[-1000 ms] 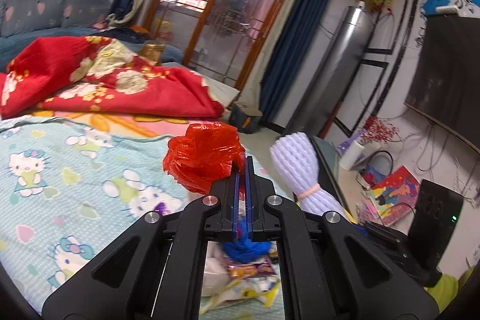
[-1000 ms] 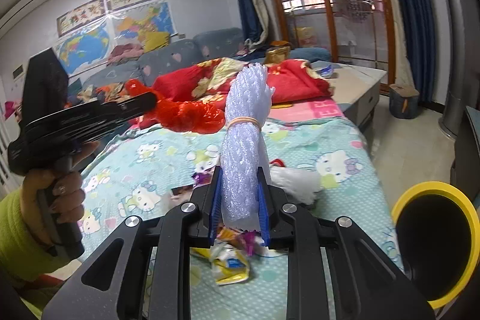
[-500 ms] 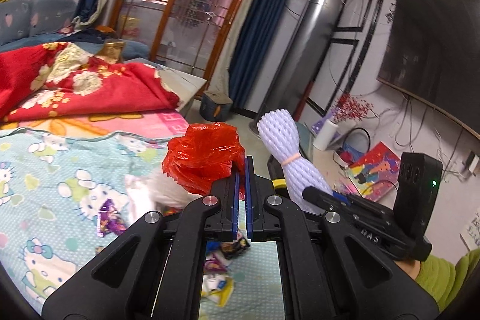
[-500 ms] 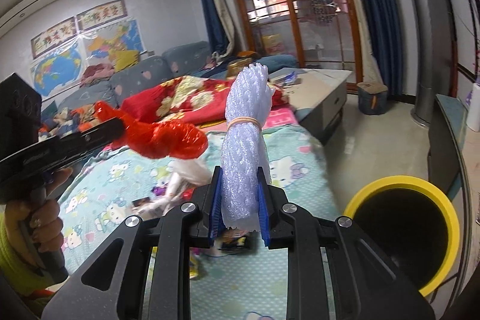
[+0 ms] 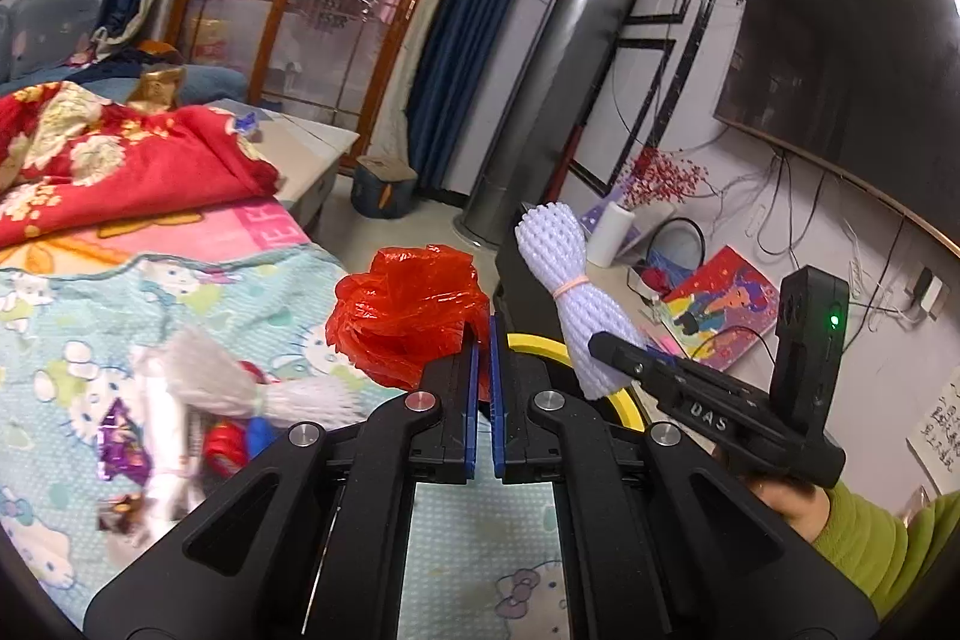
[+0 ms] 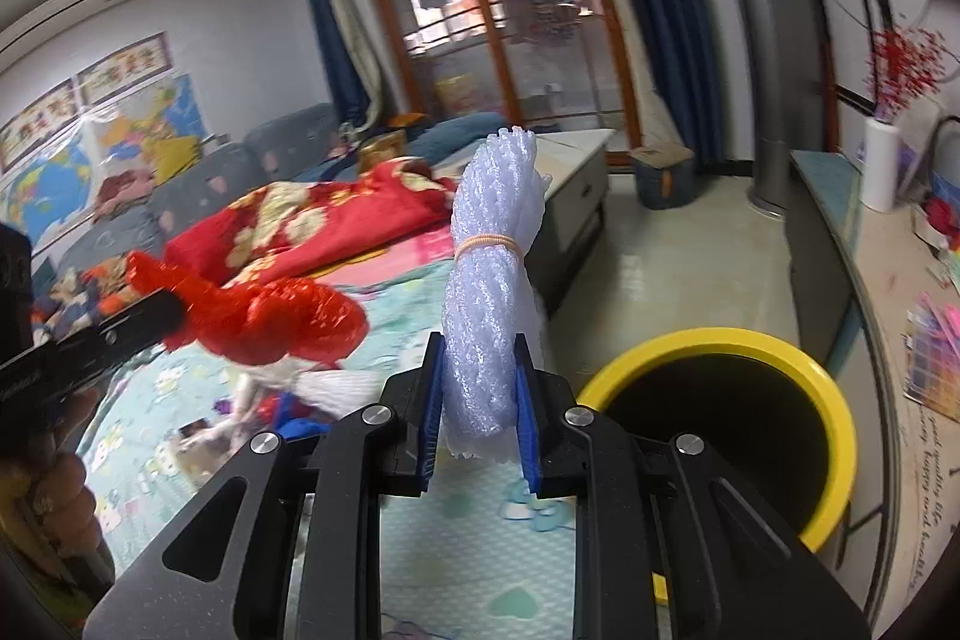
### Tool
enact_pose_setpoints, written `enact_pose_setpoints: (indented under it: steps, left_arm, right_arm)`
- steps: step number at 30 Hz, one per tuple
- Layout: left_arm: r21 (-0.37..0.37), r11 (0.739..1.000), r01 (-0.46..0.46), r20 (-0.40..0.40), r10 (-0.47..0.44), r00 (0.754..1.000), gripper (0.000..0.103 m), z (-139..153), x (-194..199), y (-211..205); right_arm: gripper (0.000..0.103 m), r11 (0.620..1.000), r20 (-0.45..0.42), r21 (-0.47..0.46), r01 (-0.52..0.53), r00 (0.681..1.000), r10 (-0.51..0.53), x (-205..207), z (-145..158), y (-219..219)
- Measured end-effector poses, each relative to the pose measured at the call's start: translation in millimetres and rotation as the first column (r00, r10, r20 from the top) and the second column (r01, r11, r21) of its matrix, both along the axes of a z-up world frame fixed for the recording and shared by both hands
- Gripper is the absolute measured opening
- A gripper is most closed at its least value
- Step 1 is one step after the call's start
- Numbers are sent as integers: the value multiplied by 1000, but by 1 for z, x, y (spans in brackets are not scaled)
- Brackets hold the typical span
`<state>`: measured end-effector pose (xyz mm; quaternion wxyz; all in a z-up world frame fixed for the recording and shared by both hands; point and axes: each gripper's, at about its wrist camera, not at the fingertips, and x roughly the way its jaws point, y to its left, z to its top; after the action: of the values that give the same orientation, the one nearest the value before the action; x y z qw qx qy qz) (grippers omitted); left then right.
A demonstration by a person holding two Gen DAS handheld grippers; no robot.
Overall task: Collect trash
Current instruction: 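Carry both items over the yellow-rimmed bin and open the left tool to drop the red bag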
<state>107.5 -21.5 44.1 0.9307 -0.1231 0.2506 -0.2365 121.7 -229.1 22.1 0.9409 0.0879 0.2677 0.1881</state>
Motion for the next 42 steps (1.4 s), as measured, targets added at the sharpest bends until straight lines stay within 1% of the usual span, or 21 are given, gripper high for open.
enact_pose_setpoints:
  steps: [6,12,18,25,29,35,37,38,39,41,42]
  left_arm:
    - [15,999,44,-19,-43,999,1,-7,10,-26]
    - [32,996,83,-35,-82,996,1,-17,20,-52]
    - [43,991,126,-53,-124,991,1,-25,30,-80]
    - [45,985,169,-87,-165,982,1,-42,42,-108]
    - [46,983,179,-110,-173,979,1,-53,48,-121]
    - [20,981,192,-155,-187,970,1,-72,61,-136]
    - [23,979,202,-173,-195,965,1,-78,66,-143]
    - [30,978,204,-189,-195,962,7,-82,69,-146]
    - [32,977,209,-217,-197,956,29,-88,73,-148]
    - [35,980,194,-267,-178,947,64,-98,79,-148]
    - [35,983,181,-277,-164,947,64,-101,80,-145]
  right_arm:
    - [21,997,-30,13,79,996,-79,7,-11,-32]
    - [21,988,-60,25,155,986,-153,15,-21,-65]
    - [21,978,-103,34,207,974,-203,21,-31,-90]
    - [21,972,-151,43,232,963,-224,29,-46,-113]
    - [21,968,-179,48,245,956,-233,32,-56,-122]
    - [21,966,-210,59,252,949,-234,34,-68,-132]
    - [23,965,-222,64,254,946,-235,36,-72,-135]
    - [25,965,-231,64,255,944,-234,37,-74,-136]
    - [28,964,-243,61,259,941,-237,38,-77,-137]
    - [45,958,-264,53,282,929,-259,39,-83,-141]
    - [47,955,-269,46,294,924,-272,39,-85,-143]
